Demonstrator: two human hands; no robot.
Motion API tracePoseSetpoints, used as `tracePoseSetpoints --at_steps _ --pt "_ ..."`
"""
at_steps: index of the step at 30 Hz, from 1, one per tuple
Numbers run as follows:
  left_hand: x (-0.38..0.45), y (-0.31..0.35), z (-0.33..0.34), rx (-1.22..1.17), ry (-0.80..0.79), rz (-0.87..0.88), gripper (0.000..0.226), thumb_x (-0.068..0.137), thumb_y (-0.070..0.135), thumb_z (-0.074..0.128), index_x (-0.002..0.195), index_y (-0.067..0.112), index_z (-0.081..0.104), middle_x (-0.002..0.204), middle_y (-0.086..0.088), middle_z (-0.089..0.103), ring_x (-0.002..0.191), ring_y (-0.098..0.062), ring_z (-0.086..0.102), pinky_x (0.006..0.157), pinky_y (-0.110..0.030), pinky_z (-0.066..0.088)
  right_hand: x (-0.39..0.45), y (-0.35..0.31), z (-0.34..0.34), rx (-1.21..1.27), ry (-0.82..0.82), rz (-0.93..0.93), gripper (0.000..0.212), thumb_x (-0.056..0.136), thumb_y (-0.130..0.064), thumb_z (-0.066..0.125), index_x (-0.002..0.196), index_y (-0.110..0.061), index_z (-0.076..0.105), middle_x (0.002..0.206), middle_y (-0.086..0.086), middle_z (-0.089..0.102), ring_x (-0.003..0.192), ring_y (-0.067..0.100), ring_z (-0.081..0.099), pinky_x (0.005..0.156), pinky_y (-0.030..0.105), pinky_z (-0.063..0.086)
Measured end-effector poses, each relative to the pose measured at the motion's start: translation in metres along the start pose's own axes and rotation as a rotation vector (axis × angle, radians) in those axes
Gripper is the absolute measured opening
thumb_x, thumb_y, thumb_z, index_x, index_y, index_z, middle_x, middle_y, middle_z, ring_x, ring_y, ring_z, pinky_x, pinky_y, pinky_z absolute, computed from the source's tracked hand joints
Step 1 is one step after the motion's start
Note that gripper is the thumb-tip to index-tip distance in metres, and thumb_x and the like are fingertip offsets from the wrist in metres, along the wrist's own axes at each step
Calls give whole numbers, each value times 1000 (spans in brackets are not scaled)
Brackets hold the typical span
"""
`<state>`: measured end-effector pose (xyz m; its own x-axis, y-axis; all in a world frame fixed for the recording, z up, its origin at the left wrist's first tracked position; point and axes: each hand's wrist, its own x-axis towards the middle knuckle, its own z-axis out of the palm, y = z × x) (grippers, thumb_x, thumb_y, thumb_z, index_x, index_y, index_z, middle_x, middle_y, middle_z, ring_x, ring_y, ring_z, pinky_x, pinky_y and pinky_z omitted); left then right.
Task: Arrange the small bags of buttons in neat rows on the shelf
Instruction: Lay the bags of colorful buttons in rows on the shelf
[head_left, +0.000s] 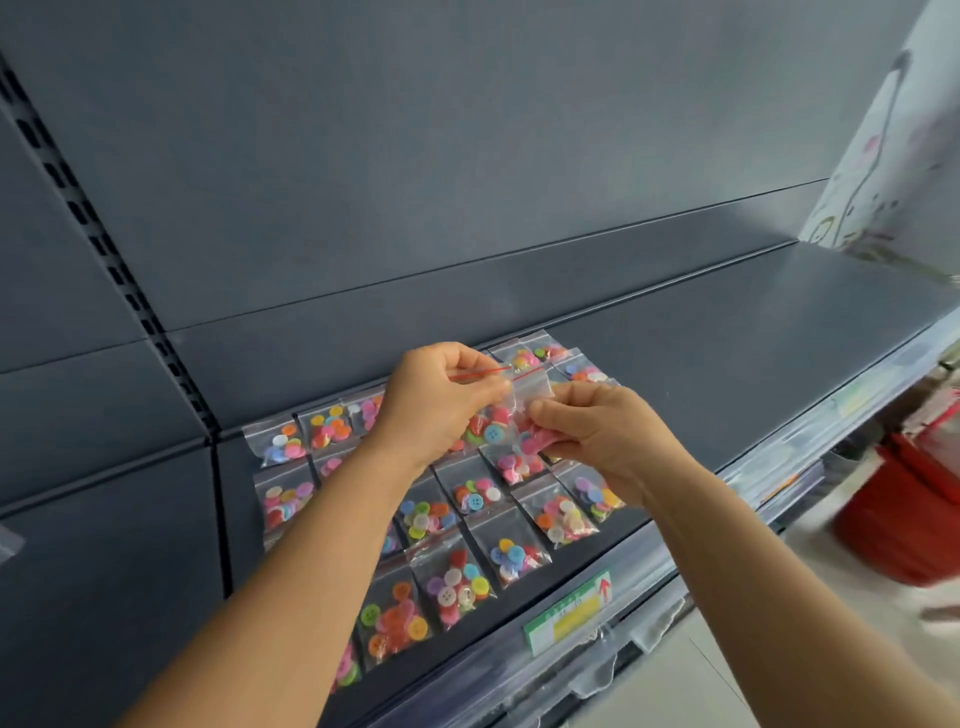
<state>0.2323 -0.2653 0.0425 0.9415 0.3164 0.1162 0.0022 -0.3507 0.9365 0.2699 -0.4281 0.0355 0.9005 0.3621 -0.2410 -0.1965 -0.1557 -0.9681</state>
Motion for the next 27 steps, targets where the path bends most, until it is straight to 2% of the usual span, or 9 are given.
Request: tracePoseSetpoints --at_steps 3,6,10,13,16,18,21,24,27 --pt "8 5 11 -18 -6 -8 8 78 17 74 81 14 68 75 3 71 70 -10 67 68 -28 55 5 -3 -6 134 104 -23 11 85 -10 66 79 -1 66 78 13 71 71 21 67 78 32 57" --pt "16 12 24 -18 -23 -3 8 80 20 72 83 14 68 76 6 69 69 -6 64 63 -20 53 14 -4 -12 110 188 -79 14 86 -13 66 74 -5 67 74 11 69 75 24 65 83 37 57" --pt "26 16 42 -5 -6 -14 8 81 22 72 83 16 67 79 5 69 75 -8 65 63 -19 52 23 -9 -23 128 23 -67 19 83 -22 68 82 -3 69 86 17 68 79 24 61 88 39 52" --pt "36 17 61 12 55 -31 7 80 20 73 80 19 66 79 5 69 76 -11 66 66 -26 55 36 -14 -45 30 -63 -80 35 71 -31 75 86 -1 69 83 13 71 72 17 64 75 30 53" --pt "48 21 84 -21 104 -50 5 80 20 72 80 21 66 79 7 69 76 -8 65 66 -24 53 57 -17 -69 -24 -71 -64 19 81 -19 71 84 -1 67 75 9 71 63 15 66 61 24 53" --pt "56 24 100 -76 157 -91 6 82 24 70 86 24 66 85 7 70 78 -8 65 68 -24 52 71 -17 -86 -1 -74 -83 11 83 -12 69 76 -4 65 68 8 67 61 16 61 62 26 52" --pt "62 30 123 -156 218 -203 15 84 34 67 95 23 64 89 3 70 77 -11 65 75 -35 57 92 -15 -116 71 -103 -134 15 84 -5 66 70 -8 62 61 2 63 58 12 56 62 22 48" --pt "57 36 146 -66 185 -255 16 83 32 69 93 21 66 86 4 71 76 -12 68 74 -31 59 103 -12 -142 87 -140 -153 14 85 -6 65 72 -9 62 62 -2 64 59 8 57 65 21 49" --pt "49 42 168 -8 220 -268 9 84 23 69 90 17 66 86 1 72 77 -14 70 71 -27 59 107 -5 -160 51 -188 -143 16 86 -11 64 70 -13 63 63 -4 65 59 5 57 69 22 46"
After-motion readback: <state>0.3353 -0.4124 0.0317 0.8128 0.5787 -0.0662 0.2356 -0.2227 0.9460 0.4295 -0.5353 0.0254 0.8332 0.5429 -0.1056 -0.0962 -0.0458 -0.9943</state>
